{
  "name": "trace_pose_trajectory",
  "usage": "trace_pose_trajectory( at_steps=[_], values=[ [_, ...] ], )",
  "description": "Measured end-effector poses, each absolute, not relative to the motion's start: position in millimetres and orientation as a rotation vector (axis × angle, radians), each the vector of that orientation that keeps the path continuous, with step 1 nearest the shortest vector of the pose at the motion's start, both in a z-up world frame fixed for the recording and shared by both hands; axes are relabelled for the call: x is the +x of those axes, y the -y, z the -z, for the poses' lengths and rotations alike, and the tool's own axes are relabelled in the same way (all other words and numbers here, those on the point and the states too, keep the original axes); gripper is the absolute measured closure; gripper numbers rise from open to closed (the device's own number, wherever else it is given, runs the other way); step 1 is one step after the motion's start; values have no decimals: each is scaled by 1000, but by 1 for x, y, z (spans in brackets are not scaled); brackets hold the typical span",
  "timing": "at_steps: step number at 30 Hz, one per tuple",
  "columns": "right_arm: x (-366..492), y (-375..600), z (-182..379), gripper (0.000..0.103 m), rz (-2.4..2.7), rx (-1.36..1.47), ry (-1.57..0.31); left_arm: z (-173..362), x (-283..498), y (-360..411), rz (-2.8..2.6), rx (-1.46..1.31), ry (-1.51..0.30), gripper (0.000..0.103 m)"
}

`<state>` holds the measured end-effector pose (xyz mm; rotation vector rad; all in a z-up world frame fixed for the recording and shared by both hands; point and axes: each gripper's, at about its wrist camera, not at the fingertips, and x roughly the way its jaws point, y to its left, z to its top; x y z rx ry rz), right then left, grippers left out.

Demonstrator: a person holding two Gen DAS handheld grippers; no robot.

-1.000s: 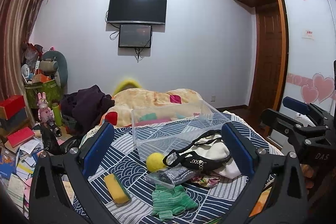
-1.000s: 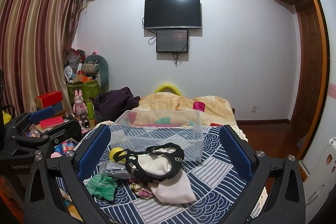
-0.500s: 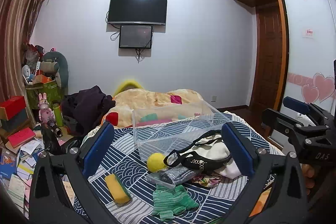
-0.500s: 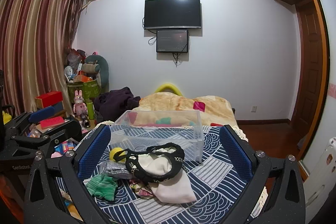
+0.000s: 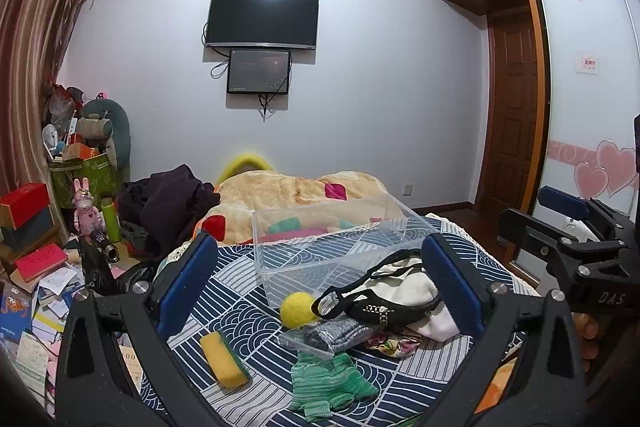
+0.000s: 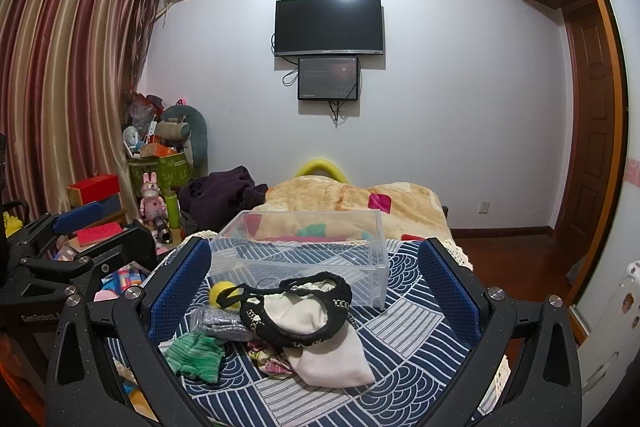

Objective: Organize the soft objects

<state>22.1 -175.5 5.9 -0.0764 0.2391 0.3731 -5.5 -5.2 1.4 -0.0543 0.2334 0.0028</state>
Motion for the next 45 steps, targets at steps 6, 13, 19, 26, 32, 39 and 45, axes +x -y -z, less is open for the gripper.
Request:
trace_pose_trajectory(
  at_steps=[6, 13, 19, 26, 32, 39, 45],
  values=[
    [21, 174, -6, 0, -379, -72, -240, -2, -6, 4, -2, -56, -235, 0],
    [25, 173, -1, 0, -395, -69, -255, 2, -1, 0, -3, -56, -254, 0],
    [39, 175, 11, 0, -414, -59, -311, 13, 6, -11, -39, -54, -269, 2],
    [57, 175, 28, 15, -431, -65, -393, 47, 25, -38, -112, -53, -387, 20],
    [78, 174, 47, 33, -436, -56, -491, 87, 46, -64, -184, -94, -535, 33],
    [99, 174, 65, 51, -422, -49, -585, 125, 67, -78, -209, -144, -659, 40],
    [109, 173, 74, 78, -430, -35, -633, 141, 72, -76, -190, -162, -714, 59]
  ],
)
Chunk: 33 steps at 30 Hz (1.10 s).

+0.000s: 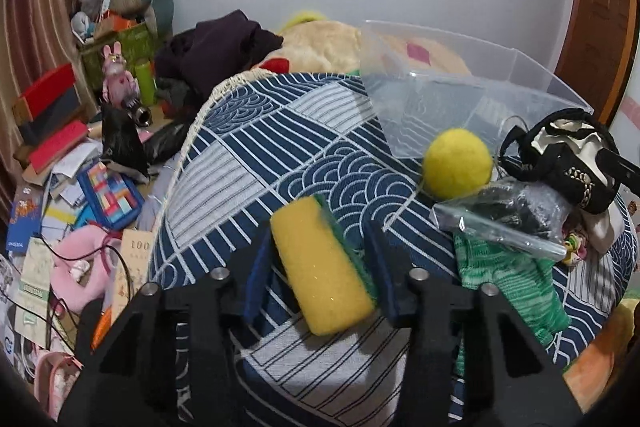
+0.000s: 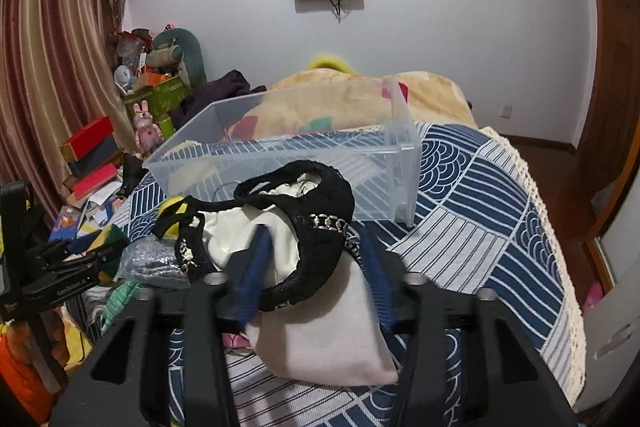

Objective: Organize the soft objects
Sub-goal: 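Grasp the yellow sponge with the left tool while the right tool grasps the black bra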

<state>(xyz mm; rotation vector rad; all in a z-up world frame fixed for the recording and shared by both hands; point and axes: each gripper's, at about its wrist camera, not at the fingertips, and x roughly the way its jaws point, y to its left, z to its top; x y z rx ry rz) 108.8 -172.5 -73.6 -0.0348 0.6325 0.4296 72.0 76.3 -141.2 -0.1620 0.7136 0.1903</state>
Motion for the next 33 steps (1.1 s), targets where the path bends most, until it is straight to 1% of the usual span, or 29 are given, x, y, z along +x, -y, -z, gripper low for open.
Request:
trace_pose_trajectory(
  at_steps=[1, 2, 3, 7, 19, 25, 29, 33],
  values=[
    [109, 172, 73, 80, -428, -34, -629, 139, 71, -77, -189, -158, -708, 63],
    [107, 173, 72, 83, -429, -36, -615, 137, 70, -76, -182, -155, -703, 71],
    [104, 173, 70, 86, -426, -44, -599, 135, 69, -75, -174, -156, -699, 74],
    [97, 175, 58, 90, -434, -43, -545, 122, 63, -69, -155, -157, -662, 74],
    [90, 182, 7, 92, -479, -7, -380, 57, 63, -56, -63, -142, -497, 74],
    [103, 178, -11, 92, -469, -14, -315, 31, 88, -51, -24, -137, -445, 74],
    [116, 173, -22, 92, -450, -15, -278, 21, 108, -52, 15, -158, -449, 74],
    [133, 164, -22, 92, -437, -26, -286, 18, 130, -51, 14, -136, -464, 74]
  ],
)
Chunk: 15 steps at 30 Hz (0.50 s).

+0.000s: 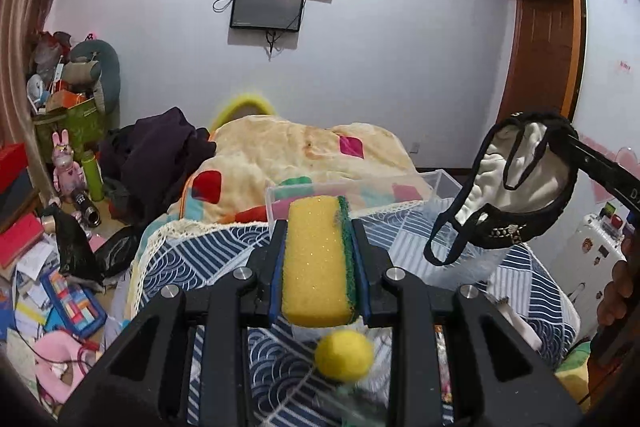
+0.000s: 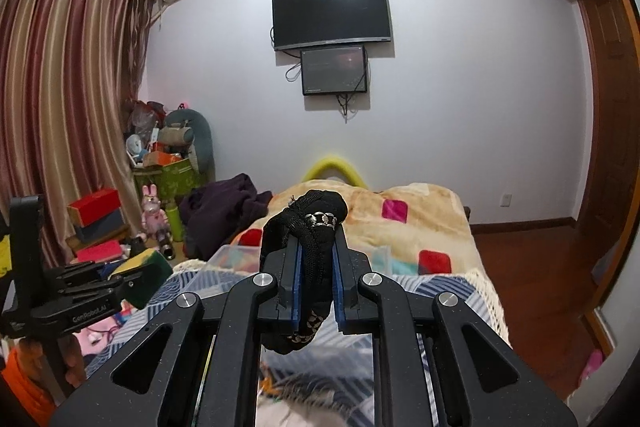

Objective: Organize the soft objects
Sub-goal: 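Grasp the yellow sponge with the left tool while the right tool grasps the black bra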

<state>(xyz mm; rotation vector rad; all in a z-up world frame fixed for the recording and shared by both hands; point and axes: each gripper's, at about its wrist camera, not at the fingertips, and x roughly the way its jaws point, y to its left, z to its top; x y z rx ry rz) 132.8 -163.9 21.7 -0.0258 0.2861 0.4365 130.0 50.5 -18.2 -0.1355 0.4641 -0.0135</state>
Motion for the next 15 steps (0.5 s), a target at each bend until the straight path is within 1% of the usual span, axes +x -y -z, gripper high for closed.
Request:
trace_pose_trajectory(
  at_steps=[6, 15],
  values=[
    [163, 149, -3, 92, -447, -55, -370, 26, 168, -46, 38, -121, -535, 74],
    [194, 140, 27, 92, -492, -108, -539, 54, 214, -28, 37, -40, -655, 74]
  ],
)
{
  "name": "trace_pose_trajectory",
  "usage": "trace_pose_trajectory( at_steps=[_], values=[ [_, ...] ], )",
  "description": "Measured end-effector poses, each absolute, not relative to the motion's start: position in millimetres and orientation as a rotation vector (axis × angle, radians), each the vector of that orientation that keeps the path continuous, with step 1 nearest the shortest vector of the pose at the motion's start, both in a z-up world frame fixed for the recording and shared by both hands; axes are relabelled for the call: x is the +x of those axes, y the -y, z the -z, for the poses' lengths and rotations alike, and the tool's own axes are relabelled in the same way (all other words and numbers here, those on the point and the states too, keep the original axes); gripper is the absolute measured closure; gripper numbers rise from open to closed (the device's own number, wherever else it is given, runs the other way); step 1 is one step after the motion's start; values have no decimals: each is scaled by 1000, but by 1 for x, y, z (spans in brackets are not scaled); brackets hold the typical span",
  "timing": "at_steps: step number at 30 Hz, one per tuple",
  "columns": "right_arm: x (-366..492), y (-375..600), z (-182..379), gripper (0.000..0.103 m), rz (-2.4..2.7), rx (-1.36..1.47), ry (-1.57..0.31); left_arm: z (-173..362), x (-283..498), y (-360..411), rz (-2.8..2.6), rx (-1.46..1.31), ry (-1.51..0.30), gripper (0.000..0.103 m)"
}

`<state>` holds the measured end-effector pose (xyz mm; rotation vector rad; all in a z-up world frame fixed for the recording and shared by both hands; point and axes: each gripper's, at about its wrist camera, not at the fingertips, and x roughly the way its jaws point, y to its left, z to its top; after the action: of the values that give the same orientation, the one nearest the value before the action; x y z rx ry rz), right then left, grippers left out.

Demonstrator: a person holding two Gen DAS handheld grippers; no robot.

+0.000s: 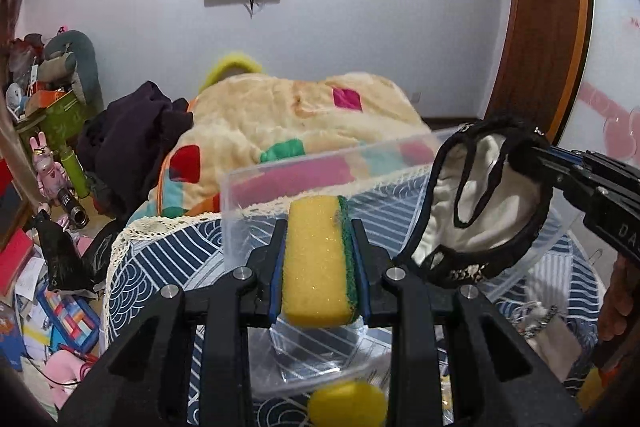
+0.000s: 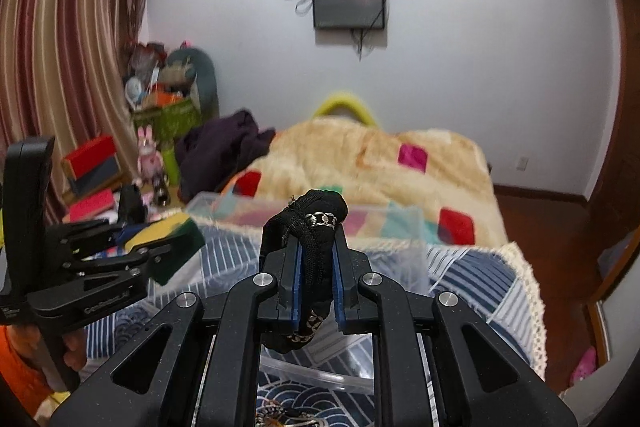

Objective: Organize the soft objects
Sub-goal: 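Grasp the yellow sponge with the left tool while the right tool grasps the black bra, then drop the sponge and bra into the clear box with both tools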

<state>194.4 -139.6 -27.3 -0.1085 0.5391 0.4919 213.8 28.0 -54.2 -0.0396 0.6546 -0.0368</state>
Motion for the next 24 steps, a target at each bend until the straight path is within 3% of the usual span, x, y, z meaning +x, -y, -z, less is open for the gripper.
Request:
trace_pose_trajectory(
  at_steps=[9, 11, 14, 16, 19, 22, 24],
  values=[
    [204, 146, 45, 90, -450, -182, -665, 71, 225, -15, 13, 15, -726, 74],
    [201, 148, 46, 88, -453, -188, -670, 70, 222, -15, 17, 9, -718, 68],
    [193, 152, 42, 72, -471, -179, -669, 63, 214, -16, 17, 6, -689, 47],
    [187, 154, 40, 53, -466, -185, -649, 57, 208, -17, 22, 0, -670, 46],
    [179, 156, 33, 44, -471, -200, -620, 48, 198, -19, 30, -10, -655, 42],
    [168, 160, 24, 28, -471, -190, -586, 38, 185, -24, 26, -32, -628, 23],
    [158, 165, 19, 23, -474, -177, -559, 31, 170, -27, 26, -50, -601, 17]
  ],
)
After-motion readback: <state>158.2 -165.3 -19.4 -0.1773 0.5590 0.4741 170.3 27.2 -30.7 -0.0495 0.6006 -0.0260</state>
